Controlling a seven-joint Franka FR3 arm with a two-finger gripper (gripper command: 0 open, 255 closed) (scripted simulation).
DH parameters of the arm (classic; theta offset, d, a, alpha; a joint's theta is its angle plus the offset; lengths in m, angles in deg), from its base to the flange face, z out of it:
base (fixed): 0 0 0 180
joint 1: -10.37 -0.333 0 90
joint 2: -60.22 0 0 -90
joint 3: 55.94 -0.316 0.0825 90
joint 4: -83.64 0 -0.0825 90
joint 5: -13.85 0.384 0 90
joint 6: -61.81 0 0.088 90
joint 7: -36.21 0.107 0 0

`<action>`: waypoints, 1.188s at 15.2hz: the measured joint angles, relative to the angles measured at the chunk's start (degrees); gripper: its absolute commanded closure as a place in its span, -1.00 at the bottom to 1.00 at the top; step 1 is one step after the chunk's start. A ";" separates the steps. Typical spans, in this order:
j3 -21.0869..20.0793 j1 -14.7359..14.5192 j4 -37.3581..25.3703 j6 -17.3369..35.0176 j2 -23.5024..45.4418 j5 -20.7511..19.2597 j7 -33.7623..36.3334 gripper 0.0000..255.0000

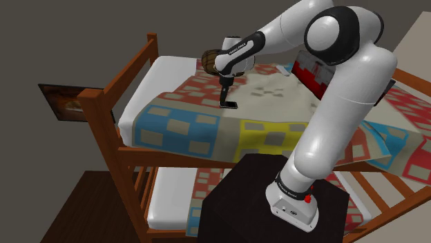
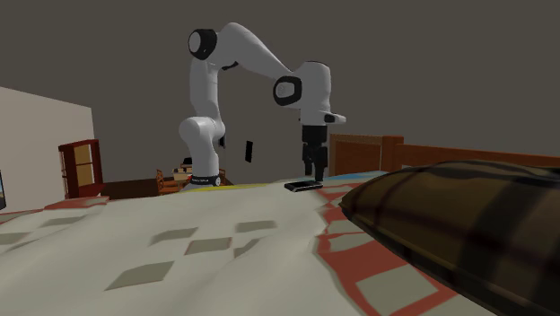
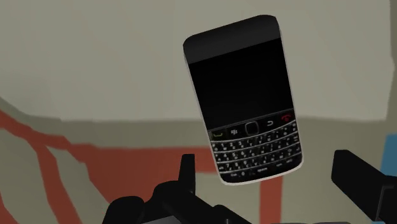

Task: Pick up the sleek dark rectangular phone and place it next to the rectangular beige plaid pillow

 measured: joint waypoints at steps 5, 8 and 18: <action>-0.07 0.08 0.73 2.49 1.89 0.94 -0.64 -1.00; -0.07 0.10 0.81 2.64 1.95 0.98 -0.69 -1.00; -0.07 0.10 0.80 2.65 1.96 0.98 -0.69 1.00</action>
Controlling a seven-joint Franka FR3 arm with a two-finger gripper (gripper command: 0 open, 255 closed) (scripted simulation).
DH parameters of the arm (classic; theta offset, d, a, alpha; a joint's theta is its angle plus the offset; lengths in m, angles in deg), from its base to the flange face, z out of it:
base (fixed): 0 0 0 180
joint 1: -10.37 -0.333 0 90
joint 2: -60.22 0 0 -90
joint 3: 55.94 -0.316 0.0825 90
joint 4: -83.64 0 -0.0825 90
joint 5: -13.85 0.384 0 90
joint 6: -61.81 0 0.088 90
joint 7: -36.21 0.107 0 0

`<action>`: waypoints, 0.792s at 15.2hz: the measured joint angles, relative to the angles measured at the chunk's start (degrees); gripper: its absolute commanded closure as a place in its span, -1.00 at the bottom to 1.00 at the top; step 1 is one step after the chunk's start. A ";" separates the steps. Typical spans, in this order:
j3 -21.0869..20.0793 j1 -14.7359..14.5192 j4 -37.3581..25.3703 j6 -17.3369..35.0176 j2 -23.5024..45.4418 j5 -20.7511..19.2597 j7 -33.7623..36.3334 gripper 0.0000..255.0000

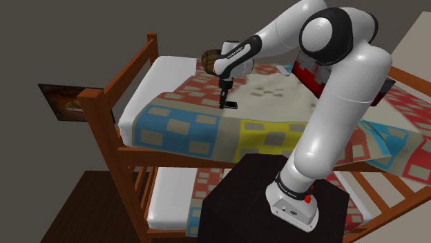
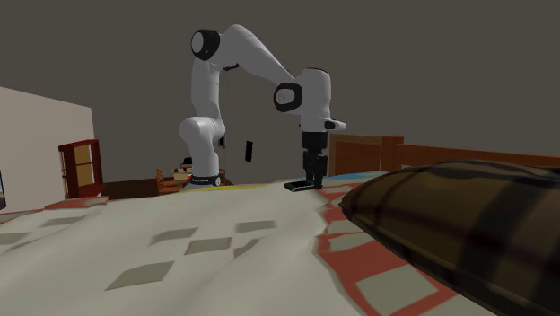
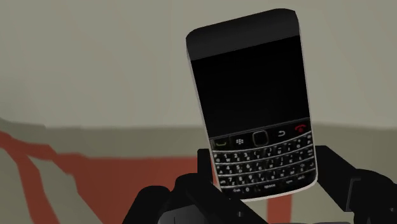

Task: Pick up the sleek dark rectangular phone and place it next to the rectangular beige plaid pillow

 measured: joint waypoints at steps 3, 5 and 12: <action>0.01 -0.01 -0.13 -0.36 -0.23 -0.12 0.08 1.00; 0.11 -0.01 -0.51 -1.62 -1.21 -0.62 0.32 1.00; 0.05 -0.22 -2.93 -6.83 -4.22 -2.05 1.42 1.00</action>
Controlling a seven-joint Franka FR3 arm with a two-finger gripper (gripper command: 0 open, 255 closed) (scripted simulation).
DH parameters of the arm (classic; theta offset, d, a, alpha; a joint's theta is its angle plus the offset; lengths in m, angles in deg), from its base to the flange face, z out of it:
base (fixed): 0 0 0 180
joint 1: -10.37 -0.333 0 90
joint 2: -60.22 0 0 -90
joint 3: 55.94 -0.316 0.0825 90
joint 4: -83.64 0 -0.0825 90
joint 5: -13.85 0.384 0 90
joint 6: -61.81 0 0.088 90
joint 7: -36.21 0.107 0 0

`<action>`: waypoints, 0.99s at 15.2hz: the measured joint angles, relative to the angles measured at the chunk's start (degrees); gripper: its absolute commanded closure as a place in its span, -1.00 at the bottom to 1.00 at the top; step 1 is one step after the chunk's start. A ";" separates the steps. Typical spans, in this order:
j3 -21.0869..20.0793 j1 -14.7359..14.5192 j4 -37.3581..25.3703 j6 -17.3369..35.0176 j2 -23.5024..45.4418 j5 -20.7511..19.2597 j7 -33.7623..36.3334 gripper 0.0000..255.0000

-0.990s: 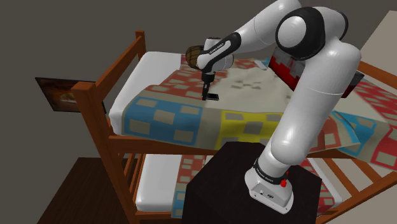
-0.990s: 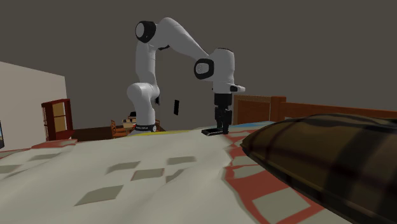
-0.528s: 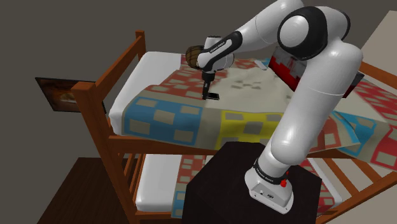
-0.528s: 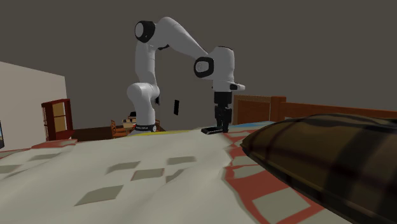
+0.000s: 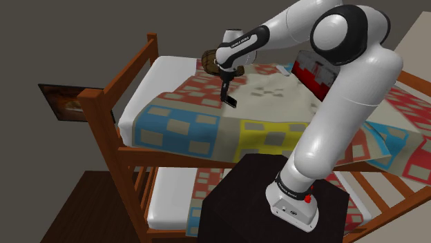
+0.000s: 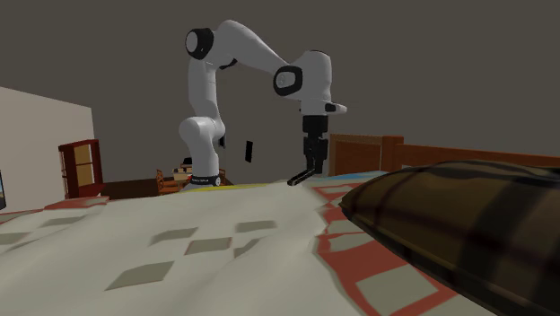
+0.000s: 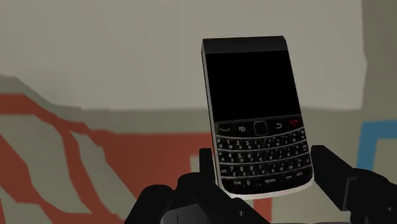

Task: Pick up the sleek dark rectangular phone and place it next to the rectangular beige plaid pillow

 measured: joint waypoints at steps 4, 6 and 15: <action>-0.08 -0.06 -1.35 -2.96 -1.72 -0.73 0.51 1.00; -0.16 -0.11 -2.17 -4.52 -2.51 -1.05 0.77 1.00; -0.37 -0.15 -6.72 -11.39 -4.99 -1.90 1.23 1.00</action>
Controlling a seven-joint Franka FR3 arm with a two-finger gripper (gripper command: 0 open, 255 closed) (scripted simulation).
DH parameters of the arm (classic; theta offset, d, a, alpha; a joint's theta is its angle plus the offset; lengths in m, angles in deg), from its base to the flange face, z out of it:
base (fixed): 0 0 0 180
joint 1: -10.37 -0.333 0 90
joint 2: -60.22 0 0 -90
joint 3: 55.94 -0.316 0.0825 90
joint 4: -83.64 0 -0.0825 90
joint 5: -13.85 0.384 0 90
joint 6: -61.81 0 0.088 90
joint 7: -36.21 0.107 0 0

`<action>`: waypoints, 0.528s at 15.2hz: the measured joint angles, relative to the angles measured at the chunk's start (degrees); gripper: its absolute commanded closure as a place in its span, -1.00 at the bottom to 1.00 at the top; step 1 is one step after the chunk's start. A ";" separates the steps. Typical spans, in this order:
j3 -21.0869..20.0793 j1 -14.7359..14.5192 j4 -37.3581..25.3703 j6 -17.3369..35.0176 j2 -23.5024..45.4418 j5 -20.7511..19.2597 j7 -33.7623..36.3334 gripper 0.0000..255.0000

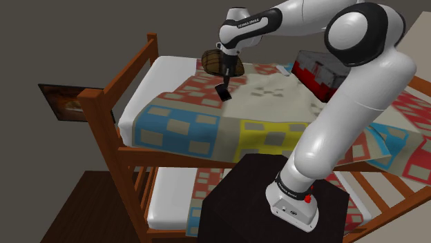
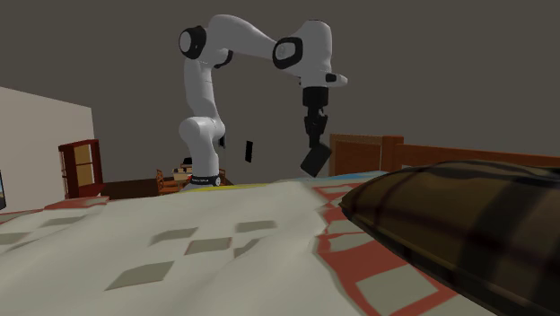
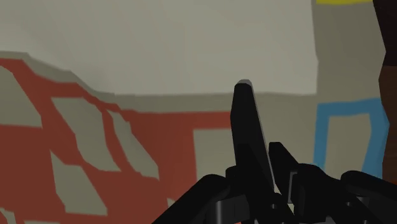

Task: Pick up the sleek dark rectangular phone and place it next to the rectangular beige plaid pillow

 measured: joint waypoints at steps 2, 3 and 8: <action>-0.09 -0.04 -0.92 -1.42 -0.51 -0.18 0.15 1.00; -0.12 -0.05 -1.59 -2.17 -0.61 -0.19 0.16 1.00; -0.26 -0.11 -4.76 -6.00 -1.30 -0.37 0.24 1.00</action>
